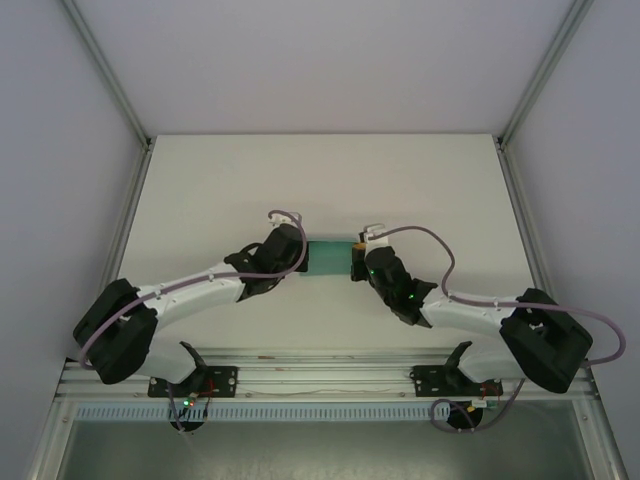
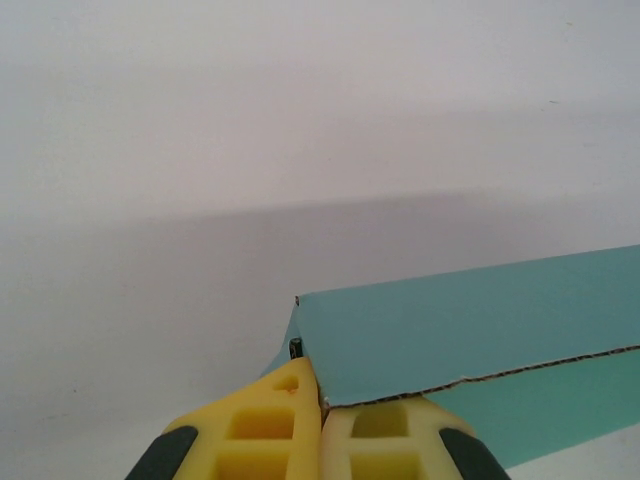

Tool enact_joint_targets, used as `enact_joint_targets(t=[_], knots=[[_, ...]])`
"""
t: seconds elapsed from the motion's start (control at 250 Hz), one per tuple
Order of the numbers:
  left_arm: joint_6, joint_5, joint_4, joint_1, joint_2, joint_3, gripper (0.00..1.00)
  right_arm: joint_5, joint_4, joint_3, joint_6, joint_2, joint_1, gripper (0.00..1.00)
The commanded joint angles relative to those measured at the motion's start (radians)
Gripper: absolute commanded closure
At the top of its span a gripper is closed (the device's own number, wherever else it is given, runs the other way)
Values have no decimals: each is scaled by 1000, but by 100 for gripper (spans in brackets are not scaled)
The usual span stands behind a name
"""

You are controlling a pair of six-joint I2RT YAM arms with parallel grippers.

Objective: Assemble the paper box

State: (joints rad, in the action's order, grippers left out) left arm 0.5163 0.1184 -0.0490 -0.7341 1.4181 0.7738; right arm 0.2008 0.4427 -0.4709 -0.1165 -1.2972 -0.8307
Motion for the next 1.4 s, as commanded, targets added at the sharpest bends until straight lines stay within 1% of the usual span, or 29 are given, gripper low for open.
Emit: enact_joint_targets(t=[0.0,0.072,0.104,0.204,0.336,0.404,0.496,0.584,0.672,0.724,0.771,0.855,0.927,0.947,0.999,1.103,1.199,1.267,1.347,1.399], knots=[[17,-125,-155,-41,96,-64,100,-65,-132,8,-58,5,-18,88],[16,-108,-168,-44,93,-55,100,-55,-178,-29,-84,38,-18,86],[17,-106,-168,-44,89,-54,100,-54,-202,-46,-89,55,-18,83],[13,-108,-167,-45,82,-49,100,-51,-260,-92,-91,103,-17,58],[3,-101,-176,-46,80,-33,100,-46,-306,-131,-106,139,-8,36],[-6,-101,-173,-48,80,-25,100,-31,-319,-148,-130,139,5,29],[-20,-100,-187,-48,79,-7,100,-6,-336,-173,-174,141,40,26],[-31,-95,-190,-47,73,1,100,-38,-365,-200,-226,127,96,26],[-37,-101,-185,-48,70,4,100,-86,-378,-205,-258,89,139,31],[-40,-109,-185,-51,67,12,100,-105,-400,-206,-281,64,152,34],[-46,-112,-185,-47,65,18,99,-108,-416,-203,-295,43,157,36],[-63,-122,-186,-48,61,32,92,-100,-437,-187,-312,16,158,38],[-80,-134,-197,-47,44,47,79,-99,-416,-151,-333,-1,158,40],[-89,-136,-201,-48,36,52,75,-97,-405,-138,-341,-5,158,41],[-106,-140,-226,-48,15,72,59,-95,-378,-109,-362,-12,159,43],[-137,-131,-314,-47,-30,132,41,-111,-365,-79,-375,-17,158,44],[-158,-155,-387,-45,-62,183,18,-124,-359,-65,-379,-21,159,44],[-147,-156,-414,-37,-75,215,11,-123,-362,-57,-381,-22,158,44],[-118,-187,-418,-17,-76,246,1,-117,-365,-52,-383,-24,159,46],[-94,-209,-412,12,-66,259,0,-116,-362,-47,-382,-24,159,46]])
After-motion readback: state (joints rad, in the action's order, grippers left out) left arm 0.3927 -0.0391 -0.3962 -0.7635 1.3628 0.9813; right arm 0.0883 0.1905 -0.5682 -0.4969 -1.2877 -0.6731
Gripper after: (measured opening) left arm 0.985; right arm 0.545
